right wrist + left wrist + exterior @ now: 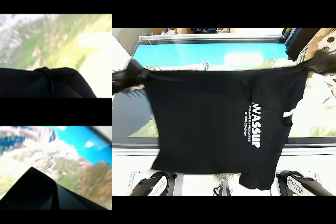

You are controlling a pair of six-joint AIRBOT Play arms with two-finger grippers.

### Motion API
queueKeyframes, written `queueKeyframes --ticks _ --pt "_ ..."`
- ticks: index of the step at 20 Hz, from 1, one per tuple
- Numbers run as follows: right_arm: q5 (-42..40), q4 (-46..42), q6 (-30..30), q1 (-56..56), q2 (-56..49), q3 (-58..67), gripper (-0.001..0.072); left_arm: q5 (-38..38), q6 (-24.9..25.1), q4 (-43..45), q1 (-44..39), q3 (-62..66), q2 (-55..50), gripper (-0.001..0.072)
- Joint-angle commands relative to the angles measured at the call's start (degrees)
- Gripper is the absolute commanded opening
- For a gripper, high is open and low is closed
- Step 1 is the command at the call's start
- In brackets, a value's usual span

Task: Fold the clothes and pants, and hang the long-sleeved shirts on hangers.

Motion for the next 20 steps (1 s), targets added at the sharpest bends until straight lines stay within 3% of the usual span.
queueKeyframes --ticks 1,5,9,13,17,20 --pt "-0.3 -2.8 -0.2 1.7 -17.9 -0.1 0.0016 4.5 0.7 0.0 -3.1 2.9 -18.5 0.0008" --pt "-12.0 -2.0 -0.2 2.4 -28.4 -0.1 0.0016 2.9 1.5 -0.2 -4.1 15.5 -35.2 0.0007" --pt "-21.6 -2.0 -0.2 2.3 -29.3 -0.1 0.0016 1.9 1.5 -0.3 -3.0 23.2 -41.4 0.0008" --pt "-19.6 -5.6 -0.2 1.9 -27.1 -0.4 0.0015 -2.7 3.3 -0.1 -1.2 24.5 -40.2 0.0008" --pt "-18.3 -10.2 -0.2 2.9 -21.7 -7.0 0.0015 1.1 3.8 0.2 0.0 13.6 -33.9 0.0007" --pt "-20.4 -10.4 -0.2 3.8 -17.4 -16.6 0.0014 2.9 6.9 0.2 -0.1 5.8 -31.5 0.0008"
